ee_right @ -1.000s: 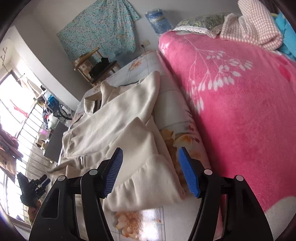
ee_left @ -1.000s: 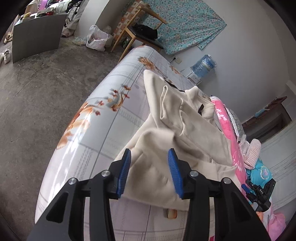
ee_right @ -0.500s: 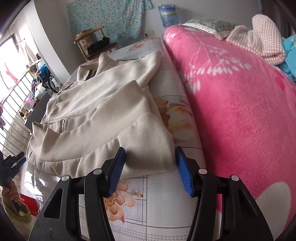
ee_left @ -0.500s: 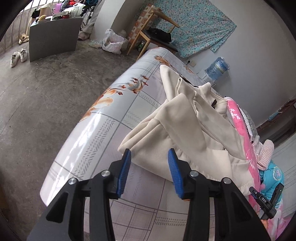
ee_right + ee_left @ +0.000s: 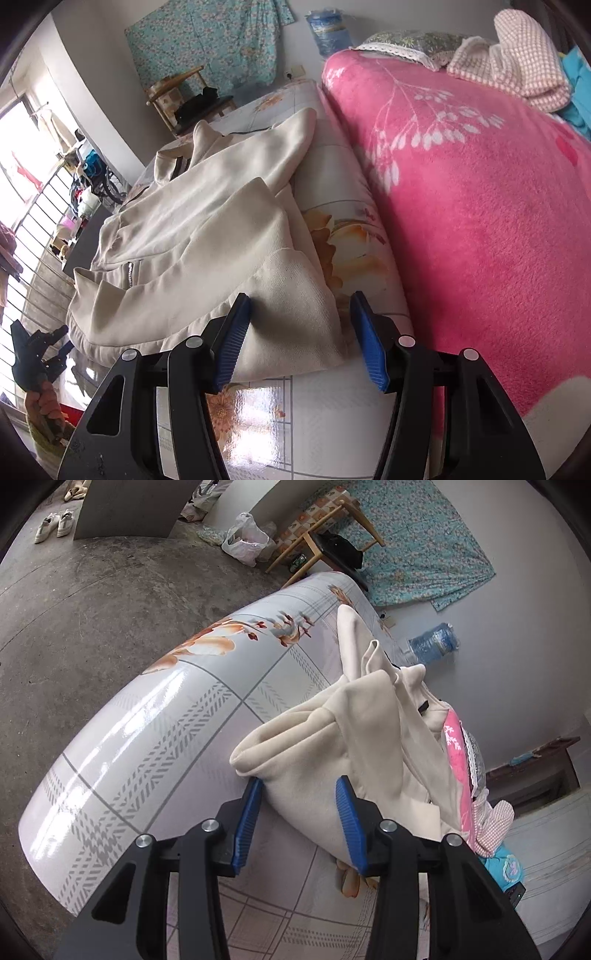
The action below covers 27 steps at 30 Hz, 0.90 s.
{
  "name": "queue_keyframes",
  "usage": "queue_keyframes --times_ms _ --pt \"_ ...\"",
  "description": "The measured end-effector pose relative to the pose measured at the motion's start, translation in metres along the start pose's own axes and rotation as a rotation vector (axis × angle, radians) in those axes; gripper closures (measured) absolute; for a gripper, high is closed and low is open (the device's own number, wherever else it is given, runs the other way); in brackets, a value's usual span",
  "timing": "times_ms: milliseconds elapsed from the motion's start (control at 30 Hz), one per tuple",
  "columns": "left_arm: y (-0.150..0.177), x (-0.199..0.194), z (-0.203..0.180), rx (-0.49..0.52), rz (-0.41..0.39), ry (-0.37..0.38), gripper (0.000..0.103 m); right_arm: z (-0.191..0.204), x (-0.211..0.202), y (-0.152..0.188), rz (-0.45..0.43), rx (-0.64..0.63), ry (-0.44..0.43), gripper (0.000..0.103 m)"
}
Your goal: Fold large clothes
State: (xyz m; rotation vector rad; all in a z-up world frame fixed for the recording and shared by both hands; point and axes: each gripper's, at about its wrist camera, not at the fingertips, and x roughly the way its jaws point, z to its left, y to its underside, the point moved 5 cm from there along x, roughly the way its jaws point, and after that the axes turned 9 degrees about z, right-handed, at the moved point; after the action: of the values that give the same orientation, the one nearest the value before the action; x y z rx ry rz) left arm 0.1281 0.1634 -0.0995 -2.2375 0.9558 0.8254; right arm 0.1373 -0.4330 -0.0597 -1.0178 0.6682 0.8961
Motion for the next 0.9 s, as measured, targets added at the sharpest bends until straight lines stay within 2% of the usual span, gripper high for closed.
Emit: queue_keyframes --times_ms 33,100,167,233,300,433,600,700,733,800,833,867,900 --pt "0.000 0.001 -0.001 0.000 -0.013 -0.008 0.064 0.002 0.001 -0.001 -0.002 -0.011 0.018 0.060" --pt "0.000 0.002 -0.005 0.015 -0.035 -0.062 0.072 0.006 0.004 0.000 0.002 -0.033 0.064 0.081" --pt "0.001 0.003 -0.007 0.040 -0.050 -0.118 0.090 0.012 0.003 0.001 -0.004 -0.070 0.114 0.093" --pt "0.003 -0.001 -0.013 0.081 -0.066 -0.140 0.097 0.016 -0.003 0.001 -0.019 -0.085 0.130 0.096" --pt "0.007 -0.011 -0.022 0.137 -0.089 -0.165 0.099 0.021 -0.017 0.001 -0.046 -0.099 0.127 0.098" --pt "0.016 -0.039 -0.034 0.179 -0.072 -0.116 0.099 0.026 -0.047 0.003 -0.081 -0.104 0.095 0.098" --pt "0.038 -0.069 -0.029 0.217 0.004 -0.103 0.099 0.016 -0.071 0.025 -0.037 -0.070 0.044 0.098" --pt "0.057 -0.067 -0.008 0.226 0.061 -0.142 0.096 0.000 -0.065 0.048 0.036 -0.044 0.027 0.093" --pt "0.062 -0.062 0.000 0.229 0.079 -0.165 0.091 -0.005 -0.061 0.054 0.058 -0.043 0.045 0.090" --pt "0.070 -0.059 0.011 0.258 0.084 -0.252 0.086 -0.015 -0.054 0.063 0.095 -0.020 0.099 0.074" --pt "0.071 -0.064 0.012 0.285 0.050 -0.315 0.084 -0.020 -0.057 0.065 0.095 -0.005 0.119 0.069" --pt "0.072 -0.070 0.011 0.314 0.021 -0.334 0.080 -0.022 -0.063 0.065 0.077 0.012 0.140 0.058" --pt "0.072 -0.077 0.008 0.333 -0.004 -0.326 0.078 -0.022 -0.072 0.064 0.050 0.016 0.165 0.054"
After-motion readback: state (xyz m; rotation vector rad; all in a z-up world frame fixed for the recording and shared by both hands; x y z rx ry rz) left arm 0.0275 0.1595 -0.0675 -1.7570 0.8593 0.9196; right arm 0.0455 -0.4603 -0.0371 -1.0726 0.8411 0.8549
